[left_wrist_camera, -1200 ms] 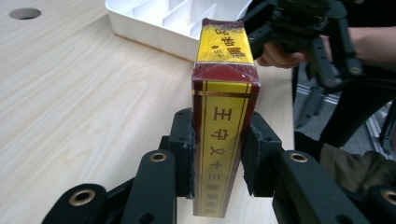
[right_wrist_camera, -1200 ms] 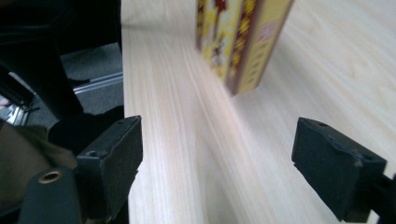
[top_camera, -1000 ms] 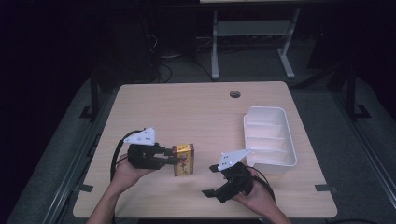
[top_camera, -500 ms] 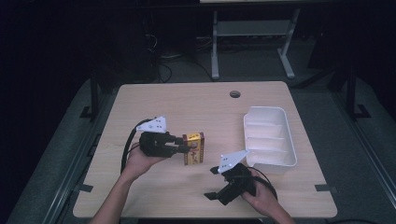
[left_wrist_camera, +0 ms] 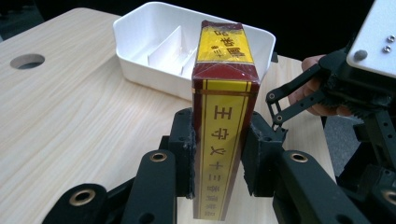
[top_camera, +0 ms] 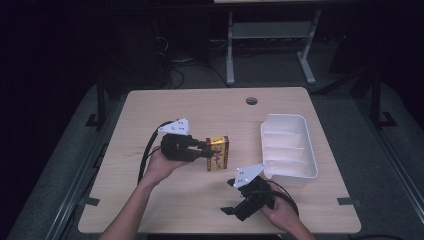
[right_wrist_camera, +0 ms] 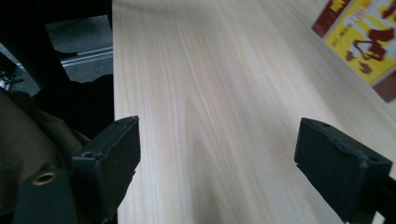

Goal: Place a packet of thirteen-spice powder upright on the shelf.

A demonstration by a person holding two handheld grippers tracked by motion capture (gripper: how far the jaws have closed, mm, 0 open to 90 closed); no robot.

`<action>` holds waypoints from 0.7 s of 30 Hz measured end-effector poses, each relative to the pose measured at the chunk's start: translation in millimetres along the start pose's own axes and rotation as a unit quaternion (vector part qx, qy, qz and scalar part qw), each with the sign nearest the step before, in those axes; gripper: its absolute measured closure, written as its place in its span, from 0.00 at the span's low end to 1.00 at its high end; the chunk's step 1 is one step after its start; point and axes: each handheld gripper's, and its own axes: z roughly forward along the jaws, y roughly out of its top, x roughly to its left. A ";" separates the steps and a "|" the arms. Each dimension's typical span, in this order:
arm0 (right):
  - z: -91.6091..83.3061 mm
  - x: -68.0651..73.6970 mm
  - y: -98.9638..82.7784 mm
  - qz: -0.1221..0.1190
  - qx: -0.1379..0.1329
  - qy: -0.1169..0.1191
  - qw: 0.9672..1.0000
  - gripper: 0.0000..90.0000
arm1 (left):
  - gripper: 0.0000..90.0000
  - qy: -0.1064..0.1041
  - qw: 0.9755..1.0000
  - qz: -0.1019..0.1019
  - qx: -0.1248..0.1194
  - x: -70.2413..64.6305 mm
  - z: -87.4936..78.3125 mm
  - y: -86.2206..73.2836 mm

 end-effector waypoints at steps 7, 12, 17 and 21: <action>-1.2 0.1 -0.6 -0.007 -0.002 0.007 1.000 0.15 | 0.76 -0.006 1.000 0.006 -0.003 6.5 15.0 13.2; -3.3 1.0 -1.2 -0.014 -0.006 0.014 1.000 0.15 | 0.76 -0.010 1.000 0.011 -0.003 7.9 23.0 22.1; -5.0 1.0 -1.5 -0.018 -0.012 0.020 1.000 0.15 | 0.76 -0.018 1.000 0.015 -0.008 9.4 31.4 30.3; -6.0 1.3 -1.9 -0.024 -0.012 0.019 0.999 0.15 | 0.76 -0.021 1.000 0.022 -0.005 10.2 39.9 36.6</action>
